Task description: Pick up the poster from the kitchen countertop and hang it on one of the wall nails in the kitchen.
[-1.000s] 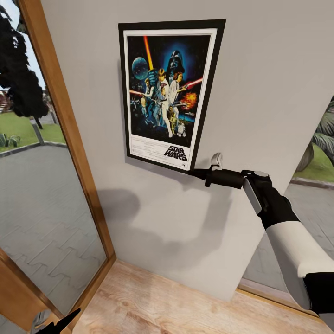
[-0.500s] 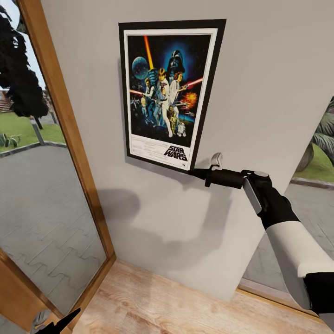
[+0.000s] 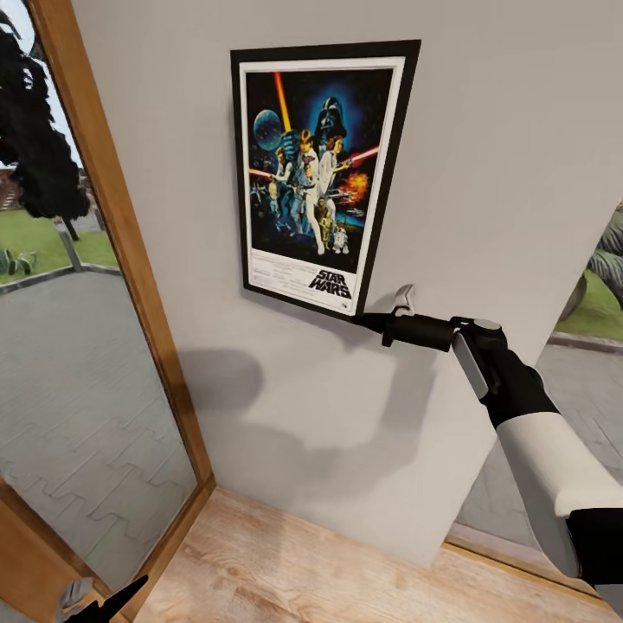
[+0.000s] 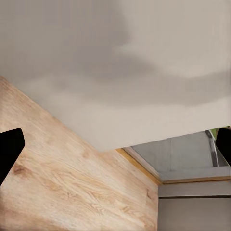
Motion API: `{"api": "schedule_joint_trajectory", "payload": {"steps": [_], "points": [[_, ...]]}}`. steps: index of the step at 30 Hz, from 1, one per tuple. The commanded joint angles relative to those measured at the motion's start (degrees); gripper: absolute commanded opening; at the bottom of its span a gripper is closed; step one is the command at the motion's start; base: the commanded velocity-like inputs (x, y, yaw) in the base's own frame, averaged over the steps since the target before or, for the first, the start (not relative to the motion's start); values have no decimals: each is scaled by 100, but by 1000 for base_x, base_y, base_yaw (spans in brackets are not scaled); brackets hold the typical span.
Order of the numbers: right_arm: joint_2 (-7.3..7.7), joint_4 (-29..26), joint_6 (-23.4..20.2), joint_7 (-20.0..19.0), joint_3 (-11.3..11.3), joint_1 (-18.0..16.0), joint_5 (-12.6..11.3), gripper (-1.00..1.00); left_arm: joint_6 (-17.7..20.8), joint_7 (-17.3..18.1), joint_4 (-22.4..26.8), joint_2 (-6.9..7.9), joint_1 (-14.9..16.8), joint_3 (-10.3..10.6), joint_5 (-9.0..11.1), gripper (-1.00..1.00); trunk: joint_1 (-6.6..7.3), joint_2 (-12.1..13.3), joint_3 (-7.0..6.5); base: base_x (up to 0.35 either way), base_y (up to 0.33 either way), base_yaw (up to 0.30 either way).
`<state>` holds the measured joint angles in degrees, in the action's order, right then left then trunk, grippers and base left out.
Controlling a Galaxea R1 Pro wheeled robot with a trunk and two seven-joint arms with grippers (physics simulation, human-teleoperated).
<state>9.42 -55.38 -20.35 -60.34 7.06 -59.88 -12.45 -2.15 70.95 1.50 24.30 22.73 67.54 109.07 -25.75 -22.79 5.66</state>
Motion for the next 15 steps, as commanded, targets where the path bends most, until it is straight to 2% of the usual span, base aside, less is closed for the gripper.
{"api": "schedule_joint_trajectory", "payload": {"steps": [1,15], "points": [[3,1,-64,1,15,-7,-66,-100,-22,6,8,4,4,48,44,100,-4,-13,13,6,0,0],[-143,1,-74,37,15,-7,-57,-100,-28,6,8,13,4,48,44,100,-4,-13,13,44,0,0]]}}
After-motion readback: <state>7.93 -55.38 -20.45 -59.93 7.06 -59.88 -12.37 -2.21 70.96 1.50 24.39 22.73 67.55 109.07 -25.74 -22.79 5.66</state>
